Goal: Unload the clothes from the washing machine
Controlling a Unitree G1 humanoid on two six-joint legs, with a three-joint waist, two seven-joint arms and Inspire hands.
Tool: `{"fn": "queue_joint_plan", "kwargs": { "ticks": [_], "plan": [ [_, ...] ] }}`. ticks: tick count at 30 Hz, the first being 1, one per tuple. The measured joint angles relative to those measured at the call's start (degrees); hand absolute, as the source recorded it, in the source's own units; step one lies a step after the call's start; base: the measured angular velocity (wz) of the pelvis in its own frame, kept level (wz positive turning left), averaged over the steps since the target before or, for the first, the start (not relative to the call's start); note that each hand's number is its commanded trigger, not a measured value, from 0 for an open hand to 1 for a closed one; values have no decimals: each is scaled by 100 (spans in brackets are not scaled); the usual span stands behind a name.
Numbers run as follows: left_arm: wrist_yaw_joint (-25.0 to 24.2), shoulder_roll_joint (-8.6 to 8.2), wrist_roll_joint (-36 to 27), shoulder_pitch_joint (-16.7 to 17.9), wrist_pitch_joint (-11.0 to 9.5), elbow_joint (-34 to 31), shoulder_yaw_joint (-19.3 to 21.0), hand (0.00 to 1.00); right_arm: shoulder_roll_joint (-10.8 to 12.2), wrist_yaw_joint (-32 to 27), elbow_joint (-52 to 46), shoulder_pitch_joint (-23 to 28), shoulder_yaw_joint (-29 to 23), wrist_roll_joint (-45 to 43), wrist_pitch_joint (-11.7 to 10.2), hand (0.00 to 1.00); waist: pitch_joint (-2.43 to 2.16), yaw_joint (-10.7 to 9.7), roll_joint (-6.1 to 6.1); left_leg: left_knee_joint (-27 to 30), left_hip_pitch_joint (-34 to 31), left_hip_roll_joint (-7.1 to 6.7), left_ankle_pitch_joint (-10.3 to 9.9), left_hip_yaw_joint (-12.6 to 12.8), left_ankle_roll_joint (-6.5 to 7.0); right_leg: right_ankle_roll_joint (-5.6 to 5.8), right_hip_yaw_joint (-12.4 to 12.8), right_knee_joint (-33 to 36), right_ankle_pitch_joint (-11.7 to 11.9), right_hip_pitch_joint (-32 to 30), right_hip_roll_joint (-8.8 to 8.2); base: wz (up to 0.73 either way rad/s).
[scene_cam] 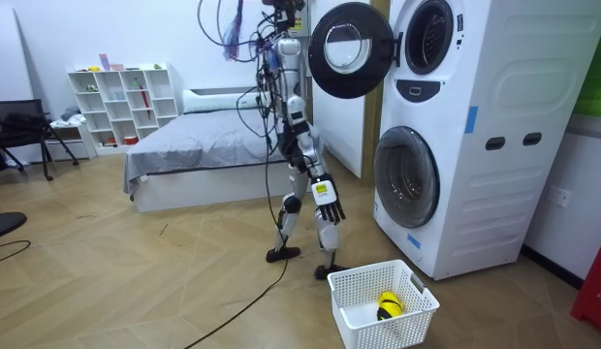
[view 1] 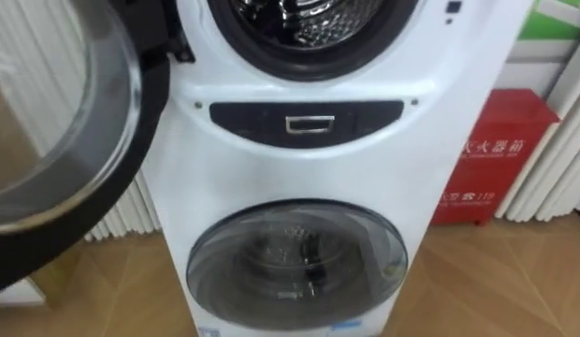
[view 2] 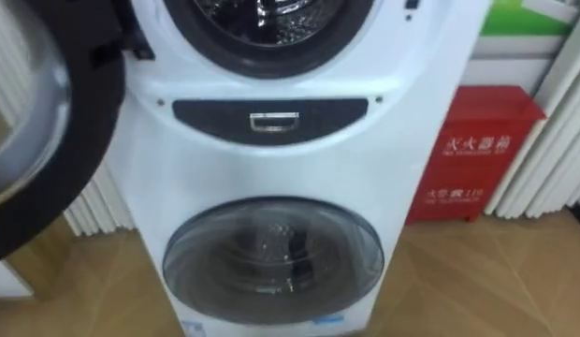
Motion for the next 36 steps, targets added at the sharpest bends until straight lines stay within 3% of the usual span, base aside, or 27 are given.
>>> {"fn": "queue_joint_plan", "kwargs": {
  "ticks": [2,3,4,5,6,7,8,9,10,11,14,21,25,27,33,36],
  "plan": [
    [-6,-17,0,-7,-180,-5,35,0,-20,22,-4,-13,-6,-12,-7,0,-22,73,-54,-208,-46,66,231,230,-77,77,118,836,-839,307,-179,30],
    [-12,-15,6,2,-195,-1,66,0,-19,25,13,-7,18,-13,-14,0,-20,73,-71,-263,-43,78,285,249,-97,112,184,931,-966,443,-201,24],
    [-22,5,4,31,-201,-1,108,0,-9,68,62,-5,65,-16,-19,0,-50,90,-139,-352,-34,70,375,271,-149,174,294,933,-1139,699,-229,9],
    [-47,25,-7,50,-202,1,177,0,-4,108,61,-11,155,-25,-24,0,-44,175,-254,-384,-28,44,420,307,-196,231,405,618,-1205,848,-151,-3],
    [-56,31,-19,58,-203,8,182,0,-4,142,62,-17,168,-41,-35,0,-29,212,-288,-397,-27,36,439,319,-219,236,405,410,-1218,928,-115,-31],
    [-81,29,-47,60,-204,63,189,0,-7,185,61,-40,174,-58,-86,0,-50,308,-279,-428,-40,18,470,405,-267,213,408,11,-1207,1048,-48,-47],
    [-109,12,-60,66,-207,120,190,0,-8,223,59,-88,187,-49,-126,0,-39,369,-267,-470,-44,74,499,458,-311,112,390,-273,-1121,1110,36,-43],
    [-114,12,-73,66,-210,154,191,0,0,241,56,-85,200,-28,-146,0,-40,369,-274,-503,-42,96,525,464,-333,98,379,-390,-1081,1145,68,-26],
    [-109,14,-140,66,-238,190,186,0,-1,277,58,-71,308,19,-163,0,-69,358,-234,-557,-18,138,567,467,-370,70,391,-587,-1015,1197,135,-8],
    [-91,15,-255,73,-267,202,186,0,7,285,65,-67,447,39,-163,0,-60,379,-246,-647,49,178,610,501,-408,37,401,-732,-954,1236,195,-14],
    [-85,10,-552,114,-379,249,188,0,37,372,64,-71,635,62,-242,0,-95,408,-241,-749,87,249,667,571,-460,-18,519,-820,-908,1230,310,-14],
    [-234,-15,-581,346,-422,308,410,0,45,505,64,-78,630,-97,-325,0,-89,521,-215,-750,108,348,635,564,-543,-84,559,-847,-923,1206,430,-8],
    [-248,-25,-999,380,-442,310,426,0,57,523,78,-46,627,-66,-347,0,-70,537,-184,-694,55,369,612,437,-566,-104,518,-951,-941,1231,458,5],
    [-278,-53,-1217,452,-446,337,577,0,57,535,84,-31,588,-112,-347,0,-76,542,-177,-713,66,369,612,421,-566,-107,524,-959,-944,1235,461,-4],
    [-321,-68,-2721,612,-447,402,1241,0,53,543,43,103,132,-253,-364,0,-31,550,-108,-793,208,350,612,398,-566,-91,543,-947,-977,1325,447,-3],
    [-285,-32,-3276,582,-439,412,1803,0,42,514,41,115,-180,-302,-361,0,-29,580,-75,-844,260,332,613,410,-566,-75,567,-902,-1009,1332,439,1]
  ]
}}
